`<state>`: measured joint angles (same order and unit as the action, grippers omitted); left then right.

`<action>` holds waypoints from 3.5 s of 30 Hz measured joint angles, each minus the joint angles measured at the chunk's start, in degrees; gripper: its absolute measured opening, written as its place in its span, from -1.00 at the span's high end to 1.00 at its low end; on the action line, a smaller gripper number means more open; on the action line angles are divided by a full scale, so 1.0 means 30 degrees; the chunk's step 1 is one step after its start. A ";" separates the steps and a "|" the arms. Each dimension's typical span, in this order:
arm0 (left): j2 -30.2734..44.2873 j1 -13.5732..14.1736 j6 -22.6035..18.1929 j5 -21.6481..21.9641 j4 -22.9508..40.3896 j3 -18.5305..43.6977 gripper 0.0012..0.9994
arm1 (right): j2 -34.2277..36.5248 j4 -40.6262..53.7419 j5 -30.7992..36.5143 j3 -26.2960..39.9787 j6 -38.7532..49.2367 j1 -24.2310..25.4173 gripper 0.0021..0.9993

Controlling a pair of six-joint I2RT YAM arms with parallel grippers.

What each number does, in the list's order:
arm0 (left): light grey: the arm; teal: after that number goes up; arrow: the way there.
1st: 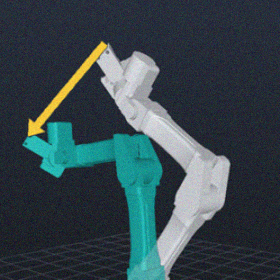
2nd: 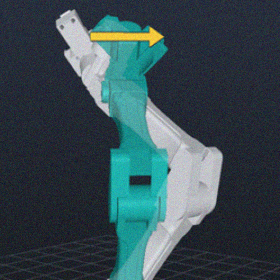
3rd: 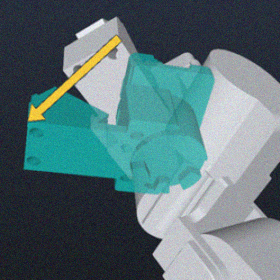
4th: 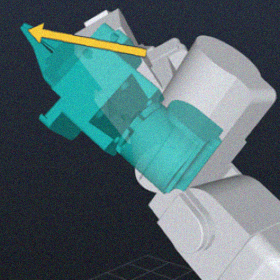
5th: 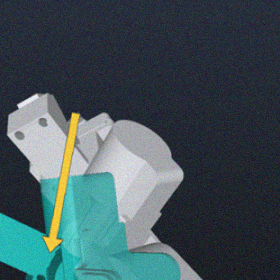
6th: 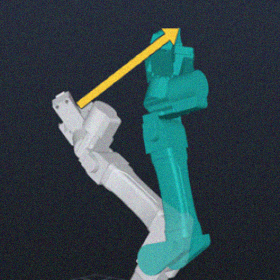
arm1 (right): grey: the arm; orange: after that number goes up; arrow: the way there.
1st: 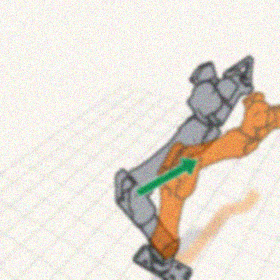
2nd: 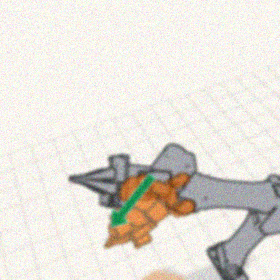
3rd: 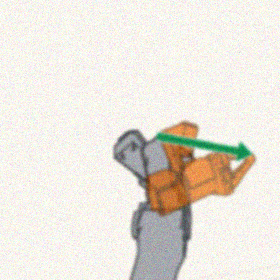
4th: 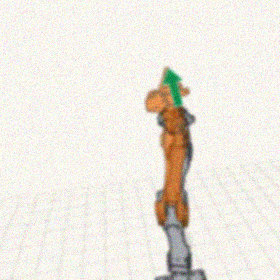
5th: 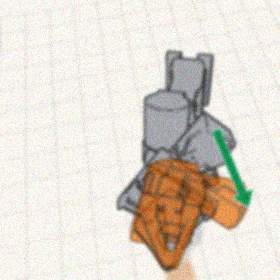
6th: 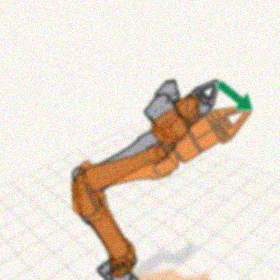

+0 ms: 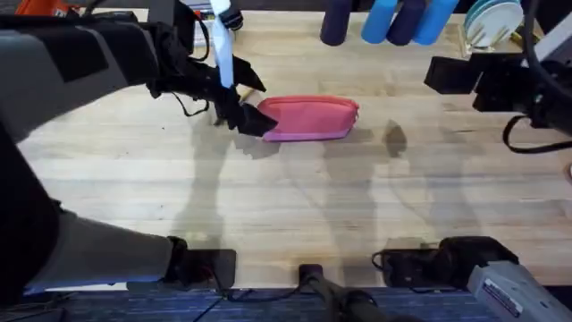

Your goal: Unzip the bag, pick up the pens from the table one at a time and place them inside, then zip the bag closed.

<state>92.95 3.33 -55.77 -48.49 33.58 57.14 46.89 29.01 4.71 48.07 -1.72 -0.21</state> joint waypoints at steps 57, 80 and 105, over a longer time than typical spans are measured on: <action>0.0000 0.0167 0.0073 0.0539 0.0018 0.0007 0.92 | 1.0215 -0.0801 -1.7558 0.0080 -0.1753 0.5952 -0.99; 0.0000 0.0167 0.0073 0.0539 0.0000 0.0007 0.92 | 1.2786 -0.0685 -1.9119 0.0102 -0.3226 0.5952 -0.99; 0.0000 0.0167 0.0073 0.0539 0.0000 0.0007 0.92 | 1.2835 -0.2775 -1.7493 0.0109 -0.3584 0.2942 -0.99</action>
<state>92.95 3.84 -55.55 -46.87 33.58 57.17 85.40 20.69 -47.77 48.40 -12.47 8.62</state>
